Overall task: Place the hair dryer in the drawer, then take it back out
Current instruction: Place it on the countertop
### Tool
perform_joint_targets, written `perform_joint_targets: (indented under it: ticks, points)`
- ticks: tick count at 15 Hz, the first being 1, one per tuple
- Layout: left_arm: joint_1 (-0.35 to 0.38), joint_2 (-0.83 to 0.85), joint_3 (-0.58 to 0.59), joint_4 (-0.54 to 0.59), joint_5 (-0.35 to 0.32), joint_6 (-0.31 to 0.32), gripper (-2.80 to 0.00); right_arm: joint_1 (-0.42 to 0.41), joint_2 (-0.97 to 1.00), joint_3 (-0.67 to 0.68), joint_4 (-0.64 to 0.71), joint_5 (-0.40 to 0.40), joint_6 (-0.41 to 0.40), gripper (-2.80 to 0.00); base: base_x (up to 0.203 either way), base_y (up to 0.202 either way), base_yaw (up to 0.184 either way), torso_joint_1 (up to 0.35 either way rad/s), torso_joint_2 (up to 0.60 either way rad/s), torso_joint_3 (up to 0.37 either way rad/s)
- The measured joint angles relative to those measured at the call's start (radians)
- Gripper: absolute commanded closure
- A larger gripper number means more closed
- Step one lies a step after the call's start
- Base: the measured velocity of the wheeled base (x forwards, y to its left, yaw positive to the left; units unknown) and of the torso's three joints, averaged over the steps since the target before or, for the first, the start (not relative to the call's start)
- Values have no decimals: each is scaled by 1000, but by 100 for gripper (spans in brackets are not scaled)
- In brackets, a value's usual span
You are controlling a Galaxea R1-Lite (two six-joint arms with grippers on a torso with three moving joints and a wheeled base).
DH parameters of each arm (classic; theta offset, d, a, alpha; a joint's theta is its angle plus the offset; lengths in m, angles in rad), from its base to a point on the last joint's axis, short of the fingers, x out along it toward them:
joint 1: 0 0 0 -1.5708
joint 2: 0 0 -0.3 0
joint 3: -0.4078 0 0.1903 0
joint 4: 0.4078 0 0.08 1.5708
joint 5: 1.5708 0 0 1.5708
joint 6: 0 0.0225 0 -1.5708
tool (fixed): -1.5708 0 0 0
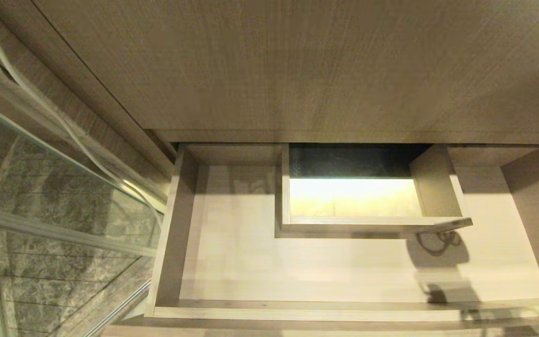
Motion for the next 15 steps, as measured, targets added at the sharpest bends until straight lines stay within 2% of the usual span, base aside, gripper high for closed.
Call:
perform_joint_targets:
  ticks: [15]
  points:
    - [0, 0, 0, 0, 0, 0, 0, -2, -45, -9, -13, 0, 18, 0, 0, 0, 0, 0, 0, 0]
